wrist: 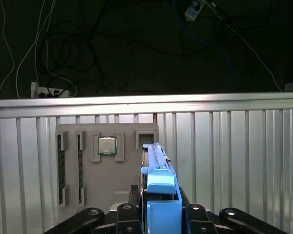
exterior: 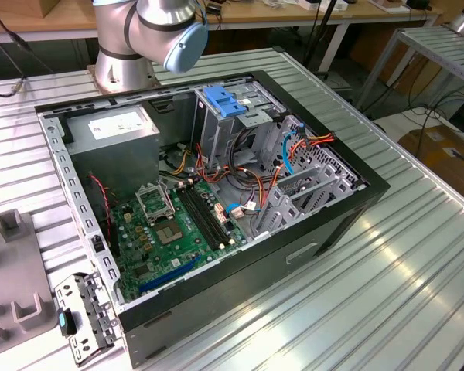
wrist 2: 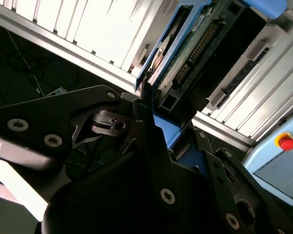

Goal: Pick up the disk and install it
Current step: 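Pick up the disk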

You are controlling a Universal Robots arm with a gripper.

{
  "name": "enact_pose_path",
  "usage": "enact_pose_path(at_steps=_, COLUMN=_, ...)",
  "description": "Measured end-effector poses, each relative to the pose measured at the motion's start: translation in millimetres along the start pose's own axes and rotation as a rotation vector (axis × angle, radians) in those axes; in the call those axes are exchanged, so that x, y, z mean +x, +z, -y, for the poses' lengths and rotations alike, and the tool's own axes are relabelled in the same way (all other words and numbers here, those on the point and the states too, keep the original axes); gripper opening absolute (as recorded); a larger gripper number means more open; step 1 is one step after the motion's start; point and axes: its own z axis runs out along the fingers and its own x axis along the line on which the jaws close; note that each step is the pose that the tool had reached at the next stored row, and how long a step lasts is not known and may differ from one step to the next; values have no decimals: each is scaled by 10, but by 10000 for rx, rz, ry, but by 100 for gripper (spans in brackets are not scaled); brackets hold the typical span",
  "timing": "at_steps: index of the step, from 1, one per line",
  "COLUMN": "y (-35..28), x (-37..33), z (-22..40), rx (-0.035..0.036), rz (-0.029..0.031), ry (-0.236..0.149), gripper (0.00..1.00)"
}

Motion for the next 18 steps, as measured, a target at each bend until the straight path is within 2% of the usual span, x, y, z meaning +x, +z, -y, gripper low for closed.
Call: enact_pose_path(at_steps=18, y=-261, x=-9, z=4, rx=1, rz=0, ry=0, gripper=37)
